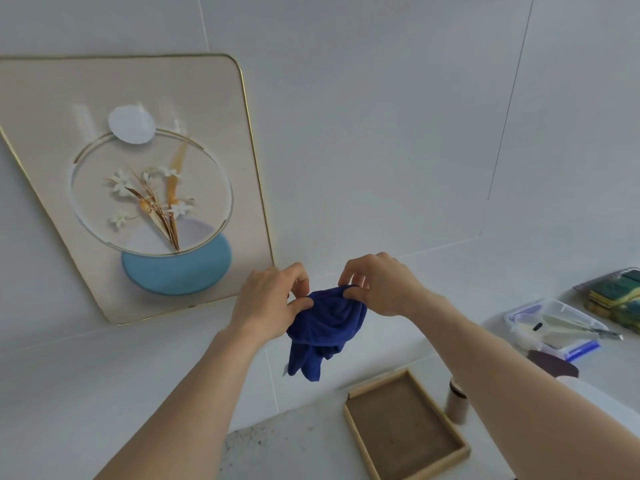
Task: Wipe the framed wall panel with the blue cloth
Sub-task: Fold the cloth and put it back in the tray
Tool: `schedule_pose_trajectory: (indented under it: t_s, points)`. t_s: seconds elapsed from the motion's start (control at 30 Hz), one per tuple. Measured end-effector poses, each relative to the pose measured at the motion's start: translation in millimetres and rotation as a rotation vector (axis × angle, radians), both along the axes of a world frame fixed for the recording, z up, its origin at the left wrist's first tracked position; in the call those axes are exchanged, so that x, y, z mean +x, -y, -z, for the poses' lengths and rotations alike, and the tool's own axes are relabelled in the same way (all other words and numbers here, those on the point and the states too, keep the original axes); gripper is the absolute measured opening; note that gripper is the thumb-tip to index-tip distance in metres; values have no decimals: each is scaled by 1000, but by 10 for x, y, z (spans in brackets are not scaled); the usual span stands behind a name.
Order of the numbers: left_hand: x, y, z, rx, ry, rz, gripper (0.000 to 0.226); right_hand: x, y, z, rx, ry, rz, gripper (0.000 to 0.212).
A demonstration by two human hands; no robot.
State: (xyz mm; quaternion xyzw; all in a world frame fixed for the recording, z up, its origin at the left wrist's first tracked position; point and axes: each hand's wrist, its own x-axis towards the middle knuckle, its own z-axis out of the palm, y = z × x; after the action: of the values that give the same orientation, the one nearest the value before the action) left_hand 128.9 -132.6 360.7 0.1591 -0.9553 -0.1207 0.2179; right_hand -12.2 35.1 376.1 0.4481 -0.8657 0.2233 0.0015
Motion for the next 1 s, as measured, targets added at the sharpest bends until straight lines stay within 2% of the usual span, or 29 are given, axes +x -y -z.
schedule_pose_trajectory:
  t_s: [0.57, 0.77, 0.87, 1.0]
  points:
    - [-1099, -979, 1817, 212, 283, -28, 16, -849, -775, 1753, 149, 239, 123, 15]
    - [-1235, -1163, 2424, 205, 373, -70, 16, -884, -901, 2391, 163, 285, 139, 24]
    - [-1274, -1242, 2677, 195, 386, -58, 4, -876, -960, 2715, 164, 294, 133, 27]
    - [-1277, -1345, 2951, 146, 401, -22, 16, -830, -1045, 3121, 199, 275, 136, 34]
